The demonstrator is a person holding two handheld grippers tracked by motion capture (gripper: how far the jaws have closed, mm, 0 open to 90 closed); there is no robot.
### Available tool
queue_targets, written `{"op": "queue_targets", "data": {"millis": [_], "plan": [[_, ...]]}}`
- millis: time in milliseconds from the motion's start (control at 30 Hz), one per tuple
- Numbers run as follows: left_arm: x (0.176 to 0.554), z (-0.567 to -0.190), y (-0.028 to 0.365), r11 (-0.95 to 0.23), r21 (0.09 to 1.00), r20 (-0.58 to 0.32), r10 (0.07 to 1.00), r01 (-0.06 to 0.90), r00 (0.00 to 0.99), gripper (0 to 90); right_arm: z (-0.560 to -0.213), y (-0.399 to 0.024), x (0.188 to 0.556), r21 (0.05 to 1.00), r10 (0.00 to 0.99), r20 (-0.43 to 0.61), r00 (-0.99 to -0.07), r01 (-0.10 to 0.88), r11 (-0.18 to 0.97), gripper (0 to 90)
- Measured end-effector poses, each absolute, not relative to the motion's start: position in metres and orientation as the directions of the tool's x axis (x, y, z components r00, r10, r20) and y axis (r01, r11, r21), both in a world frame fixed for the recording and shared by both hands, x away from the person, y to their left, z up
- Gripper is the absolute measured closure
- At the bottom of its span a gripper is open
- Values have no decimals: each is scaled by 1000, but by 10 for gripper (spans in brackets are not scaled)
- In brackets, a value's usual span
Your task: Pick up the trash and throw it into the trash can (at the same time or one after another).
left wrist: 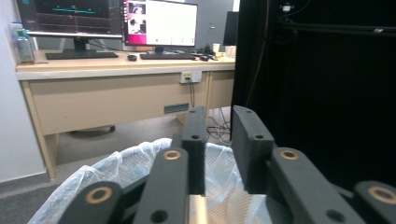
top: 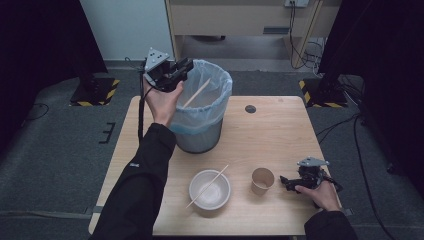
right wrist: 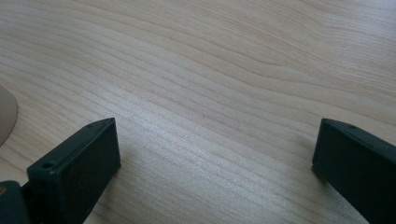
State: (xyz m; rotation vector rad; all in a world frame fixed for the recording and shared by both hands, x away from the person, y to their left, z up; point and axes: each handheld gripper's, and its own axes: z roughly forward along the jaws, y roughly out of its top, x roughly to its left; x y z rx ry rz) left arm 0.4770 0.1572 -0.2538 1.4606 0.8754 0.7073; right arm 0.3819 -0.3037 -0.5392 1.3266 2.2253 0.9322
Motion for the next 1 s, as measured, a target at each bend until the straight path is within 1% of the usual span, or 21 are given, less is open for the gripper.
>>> {"op": "queue_targets", "data": {"millis": [100, 133, 200, 300, 333, 367, 500, 533, 567, 667, 733, 767, 867, 900, 1000], "plan": [[457, -247, 162, 13, 996, -59, 830, 87, 554, 651, -539, -303, 382, 710, 877, 7, -480, 620, 333, 10], [457, -247, 162, 13, 996, -59, 830, 87, 554, 637, -539, -303, 382, 709, 878, 9, -478, 623, 332, 10], [439, -247, 167, 11, 996, -59, 814, 86, 578, 599, -539, -303, 381, 708, 878, 7, -479, 622, 334, 11], [420, -249, 172, 6, 996, -56, 799, 86, 598, 551, -539, -303, 381, 708, 876, 5, -483, 621, 338, 11], [420, -249, 172, 6, 996, -56, 799, 86, 598, 538, -539, -303, 381, 708, 876, 5, -483, 621, 338, 11], [407, -253, 175, 15, 996, -66, 788, 88, 612, 522, -539, -303, 381, 708, 876, 5, -483, 621, 338, 10], [384, -262, 179, -17, 996, -43, 779, 90, 625, 480, -539, -303, 381, 708, 875, 4, -484, 619, 339, 10], [384, -262, 179, -17, 996, -43, 779, 90, 625, 474, -539, -303, 381, 708, 875, 4, -484, 619, 339, 10], [373, -268, 180, -19, 996, -42, 774, 89, 631, 467, -539, -303, 381, 708, 875, 4, -485, 619, 340, 10], [364, -274, 181, -35, 995, -32, 775, 94, 632, 435, -539, -303, 381, 708, 875, 4, -484, 619, 340, 10], [355, -283, 181, -55, 993, -25, 774, 107, 633, 429, -539, -303, 381, 708, 875, 3, -484, 619, 340, 11], [348, -293, 180, -70, 989, -28, 767, 127, 641, 421, -539, -303, 381, 708, 875, 3, -484, 619, 340, 11], [342, -304, 179, -102, 984, -16, 763, 145, 646, 414, -539, -303, 381, 708, 876, 5, -483, 620, 338, 11], [337, -314, 176, -119, 979, -18, 757, 166, 653, 413, -539, -303, 381, 707, 876, 5, -483, 621, 338, 11], [330, -330, 171, -158, 972, 3, 750, 176, 661, 398, -539, -303, 381, 707, 876, 5, -483, 621, 338, 12]]}}
